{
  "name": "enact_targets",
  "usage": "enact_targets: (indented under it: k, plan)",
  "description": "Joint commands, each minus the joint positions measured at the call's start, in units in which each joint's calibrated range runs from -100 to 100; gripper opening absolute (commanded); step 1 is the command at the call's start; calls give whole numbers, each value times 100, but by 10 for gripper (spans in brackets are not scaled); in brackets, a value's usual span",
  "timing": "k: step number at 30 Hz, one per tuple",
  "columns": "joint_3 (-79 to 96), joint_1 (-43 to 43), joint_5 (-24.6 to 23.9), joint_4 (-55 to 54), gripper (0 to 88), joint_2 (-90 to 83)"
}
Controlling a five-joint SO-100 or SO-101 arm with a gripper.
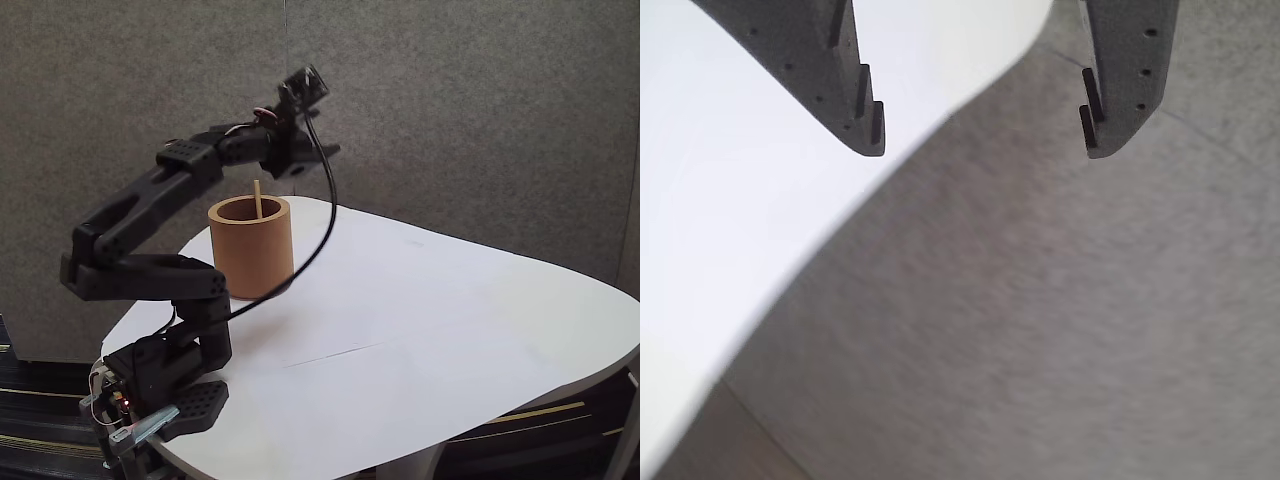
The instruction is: Grab the pen and put it in the pen holder.
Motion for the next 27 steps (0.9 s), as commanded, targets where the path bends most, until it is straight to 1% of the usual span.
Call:
enact_targets:
  k: [1,4,6,8,15,22,27]
  plan:
    - [-352,394,-1071,2144,277,-140]
    - [-117,445,-1671,3441,277,-717]
    - [307,430,-1918,3873,277,-1132]
    - [939,452,-2076,4076,277,-1555]
    - [2626,474,-2087,4305,277,-2515]
    - [3520,694,-2092,4314,276,-2572]
    - [3439,687,-2445,4975,275,-2572]
